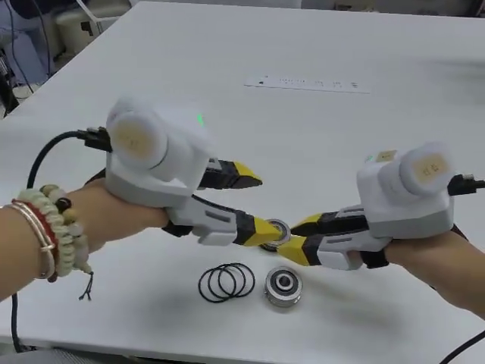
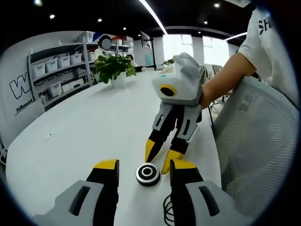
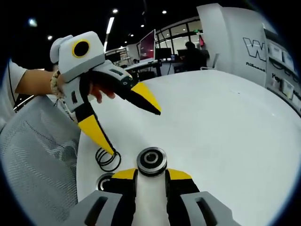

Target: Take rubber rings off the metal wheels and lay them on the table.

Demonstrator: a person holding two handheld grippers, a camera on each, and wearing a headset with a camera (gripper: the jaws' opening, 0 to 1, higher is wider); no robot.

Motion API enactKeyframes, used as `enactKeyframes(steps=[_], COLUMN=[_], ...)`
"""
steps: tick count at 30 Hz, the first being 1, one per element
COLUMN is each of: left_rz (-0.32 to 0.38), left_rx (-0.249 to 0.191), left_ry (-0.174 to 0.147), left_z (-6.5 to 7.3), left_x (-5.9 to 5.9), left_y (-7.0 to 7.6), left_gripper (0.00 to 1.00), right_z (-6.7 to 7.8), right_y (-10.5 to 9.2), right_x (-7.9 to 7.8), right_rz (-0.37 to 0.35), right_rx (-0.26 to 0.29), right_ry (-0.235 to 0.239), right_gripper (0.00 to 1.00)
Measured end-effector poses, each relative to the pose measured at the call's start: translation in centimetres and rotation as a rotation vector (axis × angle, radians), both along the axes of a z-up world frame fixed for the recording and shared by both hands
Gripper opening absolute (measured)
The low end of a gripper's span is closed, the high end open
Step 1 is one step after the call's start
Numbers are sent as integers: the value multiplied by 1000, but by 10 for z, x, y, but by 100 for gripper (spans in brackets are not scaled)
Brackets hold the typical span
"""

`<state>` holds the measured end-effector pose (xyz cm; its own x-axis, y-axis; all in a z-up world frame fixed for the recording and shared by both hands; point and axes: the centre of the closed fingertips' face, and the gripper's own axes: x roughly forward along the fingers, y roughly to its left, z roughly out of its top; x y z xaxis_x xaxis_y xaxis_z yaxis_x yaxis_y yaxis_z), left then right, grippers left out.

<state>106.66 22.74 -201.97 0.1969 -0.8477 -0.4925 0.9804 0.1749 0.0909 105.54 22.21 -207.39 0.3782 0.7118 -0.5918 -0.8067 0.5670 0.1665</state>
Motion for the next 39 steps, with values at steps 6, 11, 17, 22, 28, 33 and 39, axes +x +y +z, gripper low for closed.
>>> enactKeyframes(steps=[6, 11, 17, 22, 28, 33, 39], left_rz=[41, 59, 59, 53, 60, 64, 57], left_rx=[11, 8, 20, 31, 19, 7, 16], left_ry=[63, 74, 69, 67, 87, 94, 72], left_z=[-21, -27, -34, -40, -40, -41, -40], left_x=[4, 4, 4, -3, 1, 3, 0], left_y=[-7, -12, -11, -10, -10, -7, -8], left_gripper=[34, 26, 16, 12, 10, 9, 7], right_z=[-2, -3, -3, -5, -7, -7, -7], right_y=[0, -1, -2, -1, -4, -8, -12], right_x=[-1, 0, 1, 1, -1, 2, 7], right_rz=[0, -5, -6, 4, 26, 36, -69], right_rx=[-7, -8, -9, -20, -50, -74, -20], right_ry=[-1, -3, -11, -19, -37, -67, 23], right_gripper=[20, 19, 18, 16, 11, 0, 0])
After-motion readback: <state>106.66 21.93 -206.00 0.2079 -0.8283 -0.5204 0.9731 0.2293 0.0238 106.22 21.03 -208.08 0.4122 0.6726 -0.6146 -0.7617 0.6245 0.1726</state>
